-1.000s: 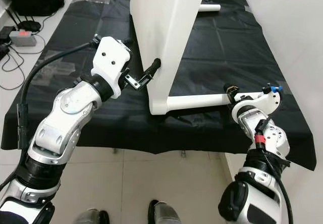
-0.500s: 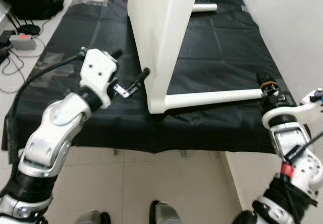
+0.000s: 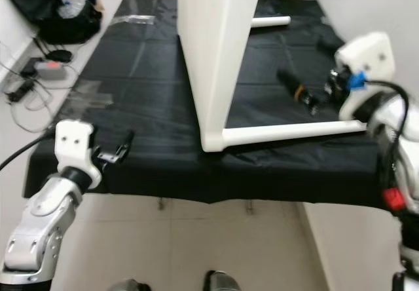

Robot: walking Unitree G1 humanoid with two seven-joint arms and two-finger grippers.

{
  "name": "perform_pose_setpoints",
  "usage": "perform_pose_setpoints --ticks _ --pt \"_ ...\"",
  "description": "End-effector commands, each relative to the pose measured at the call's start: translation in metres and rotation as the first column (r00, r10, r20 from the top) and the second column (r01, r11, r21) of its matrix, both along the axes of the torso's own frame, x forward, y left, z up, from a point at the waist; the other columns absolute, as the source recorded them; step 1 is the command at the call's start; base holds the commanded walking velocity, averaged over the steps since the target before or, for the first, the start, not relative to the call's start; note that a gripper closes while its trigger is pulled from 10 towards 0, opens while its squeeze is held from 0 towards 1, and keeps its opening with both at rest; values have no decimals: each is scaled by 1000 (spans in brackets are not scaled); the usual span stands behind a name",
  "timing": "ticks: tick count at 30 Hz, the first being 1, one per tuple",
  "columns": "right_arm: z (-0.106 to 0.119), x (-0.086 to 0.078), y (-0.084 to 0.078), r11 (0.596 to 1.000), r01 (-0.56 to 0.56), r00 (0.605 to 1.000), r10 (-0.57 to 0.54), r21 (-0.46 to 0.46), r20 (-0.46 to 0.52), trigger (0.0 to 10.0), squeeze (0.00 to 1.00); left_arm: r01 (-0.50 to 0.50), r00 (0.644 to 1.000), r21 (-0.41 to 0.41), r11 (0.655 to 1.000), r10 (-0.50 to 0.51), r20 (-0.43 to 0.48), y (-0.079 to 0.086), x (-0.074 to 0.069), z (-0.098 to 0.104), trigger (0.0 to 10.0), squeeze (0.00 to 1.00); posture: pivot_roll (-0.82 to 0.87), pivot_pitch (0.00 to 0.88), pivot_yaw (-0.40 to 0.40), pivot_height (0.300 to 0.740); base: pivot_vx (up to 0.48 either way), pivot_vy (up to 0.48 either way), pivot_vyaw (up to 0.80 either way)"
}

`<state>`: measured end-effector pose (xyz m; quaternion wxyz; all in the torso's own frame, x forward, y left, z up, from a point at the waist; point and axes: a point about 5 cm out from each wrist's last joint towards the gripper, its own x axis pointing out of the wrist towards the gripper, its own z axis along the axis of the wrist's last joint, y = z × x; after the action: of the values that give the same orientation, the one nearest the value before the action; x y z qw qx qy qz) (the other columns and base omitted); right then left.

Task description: Building children table

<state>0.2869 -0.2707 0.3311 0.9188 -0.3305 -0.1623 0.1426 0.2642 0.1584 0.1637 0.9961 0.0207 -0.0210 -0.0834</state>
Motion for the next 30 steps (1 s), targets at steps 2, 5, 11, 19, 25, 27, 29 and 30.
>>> perform_pose_setpoints --ticks 2,5,11,19,25,27,29,30 --pt "7 8 -3 988 92 995 -87 -125 49 10000 0 11 999 -37 999 -13 -46 -6 -12 -11 10000 0 -64 59 -53 740 0 0 0" --pt "4 14 -17 952 187 982 -186 -241 31 10000 0 18 997 -52 998 -21 -70 -9 -18 -18 10000 0 -61 49 -64 740 0 0 0" --pt "-9 15 -45 881 284 949 -315 -379 -22 10000 0 21 997 -57 998 -25 -71 -11 -20 -20 10000 0 -66 46 -70 740 0 0 0" --pt "-41 16 -47 879 210 950 -287 -428 -123 10000 0 92 996 29 995 -93 6 -20 -8 -8 10000 0 -94 46 -63 740 0 0 0" --pt "-95 19 10 945 -48 957 -50 -324 -286 10000 0 125 992 71 990 -127 25 -25 -5 -5 10000 0 -99 48 -57 740 0 0 0" --pt "-108 18 23 953 -83 949 -13 -291 -315 10000 0 117 993 83 990 -120 23 -25 -6 -5 10000 0 -93 50 -63 740 0 0 0" --pt "-128 18 42 970 -104 937 22 -218 -350 10000 0 102 994 106 989 -106 25 -24 -5 -6 10000 0 -90 51 -60 740 0 0 0" --pt "-141 18 50 974 -105 928 23 -201 -371 10000 0 90 995 114 989 -94 29 -24 -4 -5 10000 0 -90 51 -60 740 0 0 0"
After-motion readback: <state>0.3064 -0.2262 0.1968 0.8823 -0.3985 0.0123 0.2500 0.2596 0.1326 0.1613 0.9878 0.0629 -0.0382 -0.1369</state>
